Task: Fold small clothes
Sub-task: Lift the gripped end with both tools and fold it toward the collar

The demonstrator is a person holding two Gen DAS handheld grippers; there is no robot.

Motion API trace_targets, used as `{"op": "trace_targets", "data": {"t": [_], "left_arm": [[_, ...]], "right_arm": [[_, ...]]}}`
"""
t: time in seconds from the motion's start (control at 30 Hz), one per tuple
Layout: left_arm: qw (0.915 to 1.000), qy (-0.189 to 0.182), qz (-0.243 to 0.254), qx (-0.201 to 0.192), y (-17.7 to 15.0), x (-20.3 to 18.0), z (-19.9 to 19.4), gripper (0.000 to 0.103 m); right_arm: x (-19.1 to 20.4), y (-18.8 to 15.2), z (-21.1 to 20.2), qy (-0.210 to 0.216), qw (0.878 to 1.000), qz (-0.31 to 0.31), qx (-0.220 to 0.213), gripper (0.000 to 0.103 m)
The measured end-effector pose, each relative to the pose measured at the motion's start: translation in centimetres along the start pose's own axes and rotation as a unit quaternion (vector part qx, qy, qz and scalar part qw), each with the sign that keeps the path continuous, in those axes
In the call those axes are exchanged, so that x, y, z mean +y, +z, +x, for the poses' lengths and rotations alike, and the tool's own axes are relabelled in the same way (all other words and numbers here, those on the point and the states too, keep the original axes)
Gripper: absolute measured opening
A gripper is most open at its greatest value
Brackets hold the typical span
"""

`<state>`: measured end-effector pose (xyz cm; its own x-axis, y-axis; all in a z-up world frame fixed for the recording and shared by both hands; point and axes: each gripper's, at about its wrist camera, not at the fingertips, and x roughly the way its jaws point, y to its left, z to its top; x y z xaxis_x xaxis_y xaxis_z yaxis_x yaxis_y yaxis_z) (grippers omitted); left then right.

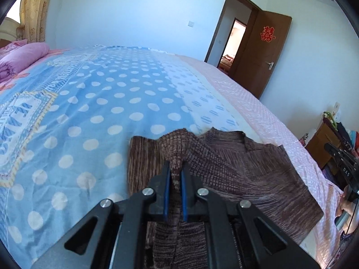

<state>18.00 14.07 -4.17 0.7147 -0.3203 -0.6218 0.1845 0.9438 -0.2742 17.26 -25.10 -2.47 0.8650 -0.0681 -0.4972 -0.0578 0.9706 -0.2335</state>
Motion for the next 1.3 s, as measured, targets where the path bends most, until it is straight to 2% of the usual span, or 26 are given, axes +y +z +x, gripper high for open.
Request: {"op": "trace_targets", "data": {"t": [0.07,0.1,0.17,0.2,0.23,0.27,0.3,0.37,0.53,0.6,0.63,0.67,0.7,0.83,1.07,1.2,1.3], "left_arm": [[1.0,-0.005,-0.004,0.003,-0.1,0.1,0.4,0.009],[0.9999,-0.009,-0.005,0.002,-0.3,0.1,0.3,0.009],[0.9999,-0.013,0.0,-0.005,-0.9,0.0,-0.1,0.009],[0.9999,-0.012,0.002,-0.007,-1.1,0.0,-0.2,0.009],[0.9999,-0.011,0.002,-0.009,-1.2,0.1,-0.4,0.009],[0.9999,-0.01,0.001,-0.011,-1.3,0.1,-0.5,0.009],[0.9999,-0.011,-0.003,-0.013,-1.4,0.3,-0.5,0.009],[0.9997,-0.015,-0.013,-0.015,-1.4,0.4,-0.6,0.009],[0.9998,-0.009,-0.013,-0.009,-1.5,0.3,-0.3,0.009],[0.9998,-0.009,-0.015,-0.008,-1.6,0.3,-0.2,0.009],[0.9998,-0.008,-0.016,-0.007,-1.6,0.4,-0.2,0.009],[0.9998,-0.008,-0.016,-0.007,-1.6,0.4,-0.2,0.009],[0.9998,-0.009,-0.016,-0.008,-1.6,0.5,-0.2,0.009],[0.9997,-0.01,-0.02,-0.012,-1.6,0.5,-0.4,0.009],[0.9987,-0.011,-0.03,-0.039,-0.1,0.4,-1.8,0.009],[0.9977,-0.008,-0.044,-0.05,1.4,0.9,-1.6,0.009],[0.997,-0.007,-0.054,-0.056,2.6,1.2,-0.8,0.009]], "right_arm": [[-1.0,-0.4,1.2,0.024,0.999,0.031,0.019,0.003],[-1.8,-1.0,1.5,0.049,0.997,0.057,0.027,0.003],[-3.6,-2.5,1.9,0.09,0.988,0.114,0.043,0.005],[-4.5,-3.2,2.3,0.105,0.983,0.141,0.056,0.013],[-4.9,-3.7,2.7,0.114,0.979,0.155,0.066,0.029],[-5.3,-4.5,3.3,0.122,0.975,0.165,0.079,0.036],[-5.2,-4.9,3.7,0.124,0.975,0.163,0.088,0.04],[-4.5,-5.4,5.1,0.125,0.976,0.137,0.111,0.04],[-3.4,-6.1,9.1,0.144,0.969,0.12,0.161,0.04],[-2.6,-6.5,10.5,0.138,0.968,0.099,0.183,0.04],[-2.3,-6.5,10.6,0.128,0.971,0.085,0.183,0.037],[-2.0,-6.4,10.5,0.118,0.974,0.073,0.179,0.029],[-1.8,-6.3,10.2,0.11,0.976,0.067,0.178,0.01],[-1.8,-5.7,8.1,0.098,0.982,0.065,0.149,0.008],[-2.1,-1.9,2.8,0.053,0.995,0.059,0.052,0.008],[-1.5,0.6,2.5,0.026,0.999,0.029,0.02,0.008],[-0.8,2.3,4.6,0.011,1.0,0.018,0.013,0.008]]}}
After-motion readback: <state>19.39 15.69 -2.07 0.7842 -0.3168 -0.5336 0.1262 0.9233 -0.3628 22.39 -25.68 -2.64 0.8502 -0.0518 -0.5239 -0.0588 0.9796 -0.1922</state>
